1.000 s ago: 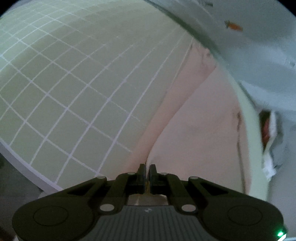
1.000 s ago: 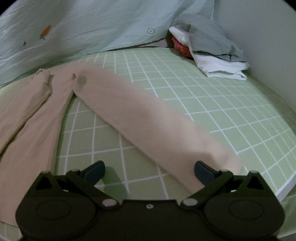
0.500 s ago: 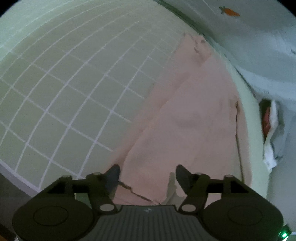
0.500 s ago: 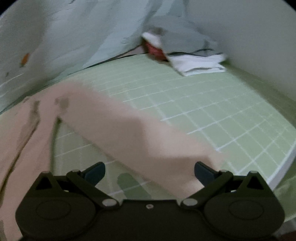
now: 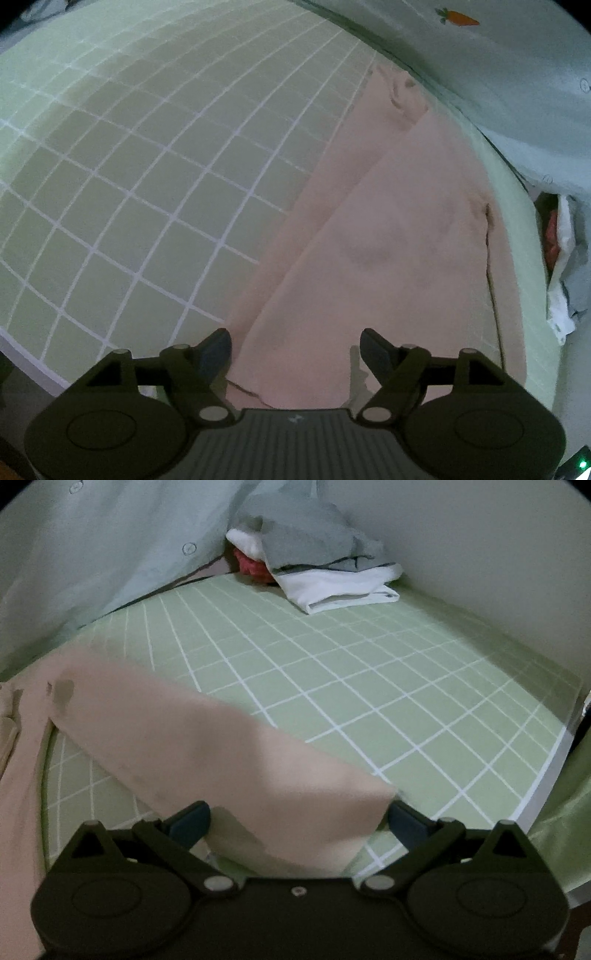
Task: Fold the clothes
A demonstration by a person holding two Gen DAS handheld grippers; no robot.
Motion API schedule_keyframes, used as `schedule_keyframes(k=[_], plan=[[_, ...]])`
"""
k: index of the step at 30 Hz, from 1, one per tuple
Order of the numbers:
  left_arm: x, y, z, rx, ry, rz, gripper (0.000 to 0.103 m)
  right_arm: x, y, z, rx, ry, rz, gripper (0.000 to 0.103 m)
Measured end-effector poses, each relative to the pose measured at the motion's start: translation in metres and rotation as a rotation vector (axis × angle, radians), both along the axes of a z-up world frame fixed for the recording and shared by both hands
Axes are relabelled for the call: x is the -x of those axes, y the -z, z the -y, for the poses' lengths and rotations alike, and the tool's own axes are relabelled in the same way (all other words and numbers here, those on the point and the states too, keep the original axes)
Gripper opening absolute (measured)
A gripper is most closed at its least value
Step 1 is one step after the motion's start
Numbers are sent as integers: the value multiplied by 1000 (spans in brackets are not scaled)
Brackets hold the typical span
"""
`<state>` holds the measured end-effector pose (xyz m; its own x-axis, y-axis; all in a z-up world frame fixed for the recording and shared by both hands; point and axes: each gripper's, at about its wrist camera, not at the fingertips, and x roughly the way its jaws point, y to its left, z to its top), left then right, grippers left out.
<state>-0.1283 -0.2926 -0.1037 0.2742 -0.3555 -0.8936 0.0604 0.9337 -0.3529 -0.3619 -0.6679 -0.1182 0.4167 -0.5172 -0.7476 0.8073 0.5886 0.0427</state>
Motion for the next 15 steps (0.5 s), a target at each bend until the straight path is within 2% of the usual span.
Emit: schedule_keyframes(k=[2, 4, 5, 6, 7, 9, 10, 11, 13, 15], plan=[[2, -4, 1, -27, 16, 30, 82, -2, 0, 1, -1, -6, -9, 103], [2, -8, 3, -41, 29, 57, 83, -2, -1, 2, 1, -20, -9, 98], [2, -10, 4, -48, 36, 70, 83, -2, -2, 1, 6, -35, -4, 89], [2, -13, 4, -54, 42, 83, 83, -3, -4, 0, 13, -57, 2, 73], [2, -15, 5, -61, 49, 96, 83, -4, -6, -1, 18, -78, 9, 61], [-2, -16, 7, -69, 60, 115, 83, -11, -10, -3, 12, -120, 11, 30], [-1, -17, 6, -75, 66, 122, 84, -15, -11, -3, 8, -142, 9, 22], [-2, -18, 4, -81, 71, 126, 84, -19, -12, -4, 12, -161, 0, 16], [-3, -19, 0, -91, 78, 128, 84, -31, -14, -9, 40, -184, -40, 16], [-5, -21, -8, -94, 78, 129, 84, -39, -17, -12, 30, -195, -28, 15]])
